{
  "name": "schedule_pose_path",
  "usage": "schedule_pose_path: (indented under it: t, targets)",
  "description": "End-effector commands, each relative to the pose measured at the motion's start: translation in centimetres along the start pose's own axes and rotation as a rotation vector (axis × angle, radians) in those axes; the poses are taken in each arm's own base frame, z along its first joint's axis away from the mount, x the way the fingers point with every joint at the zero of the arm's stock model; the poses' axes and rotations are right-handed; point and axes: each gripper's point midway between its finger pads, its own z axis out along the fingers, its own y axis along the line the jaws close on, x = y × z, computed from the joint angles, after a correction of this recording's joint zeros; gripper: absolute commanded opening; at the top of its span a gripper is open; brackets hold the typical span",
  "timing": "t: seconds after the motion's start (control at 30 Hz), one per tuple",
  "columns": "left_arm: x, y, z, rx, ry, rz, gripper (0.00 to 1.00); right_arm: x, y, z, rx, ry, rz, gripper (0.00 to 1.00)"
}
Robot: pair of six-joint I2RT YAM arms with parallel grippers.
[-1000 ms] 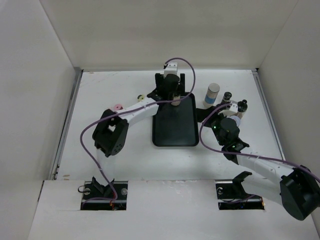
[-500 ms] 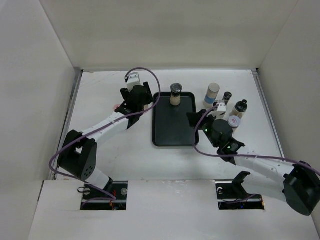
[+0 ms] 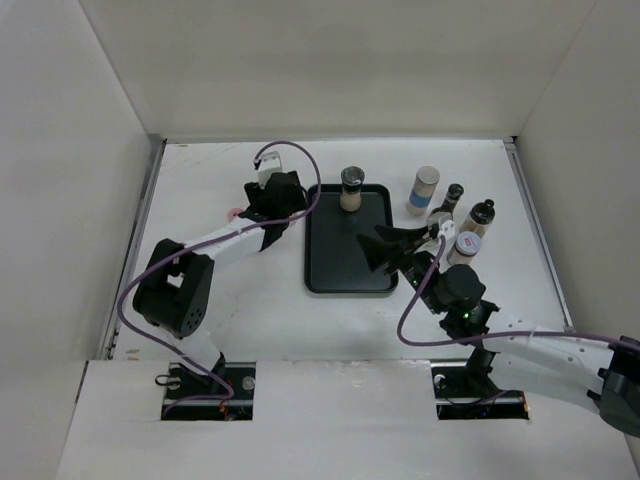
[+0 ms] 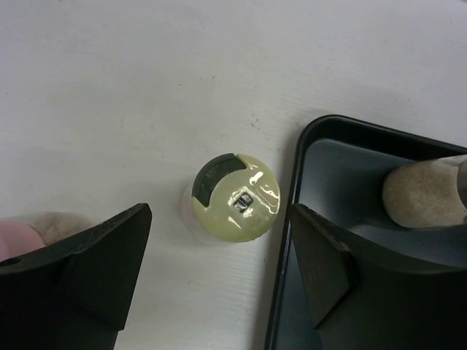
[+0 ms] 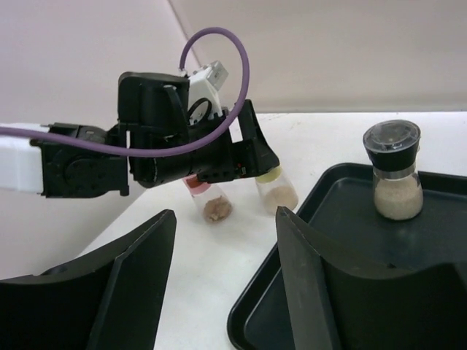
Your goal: Organize the condiment bottles
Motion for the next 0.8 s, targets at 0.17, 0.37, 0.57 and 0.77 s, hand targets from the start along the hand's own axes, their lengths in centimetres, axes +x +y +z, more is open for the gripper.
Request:
schedule_pose_path:
  t: [0.17,0.37,0.57,0.77]
  targets:
    - [-3.1,-2.0,1.5,0.039,-0.065,-0.052,0.59,0.1,0.5,0.7,-0.017,-0.017,-0.013,0.66]
    - [-3.8,-1.7,0.1,0.026,-0.092,-0.032,0.37,0.4,-0.3,0.8,0.011,-0.009,-0.015,0.69]
    - [-4.5,-3.6,-5.6,0.125,-0.126,0.017,0.34,-0.3,-2.7,0.8,0.094,-0.035,0.023,0.83]
    - [-1.5,-11.0,-9.5,0.295,-0.091,0.07,0.33,-2.3,-7.8,-0.9,0.281,-0.148,0.121,0.85]
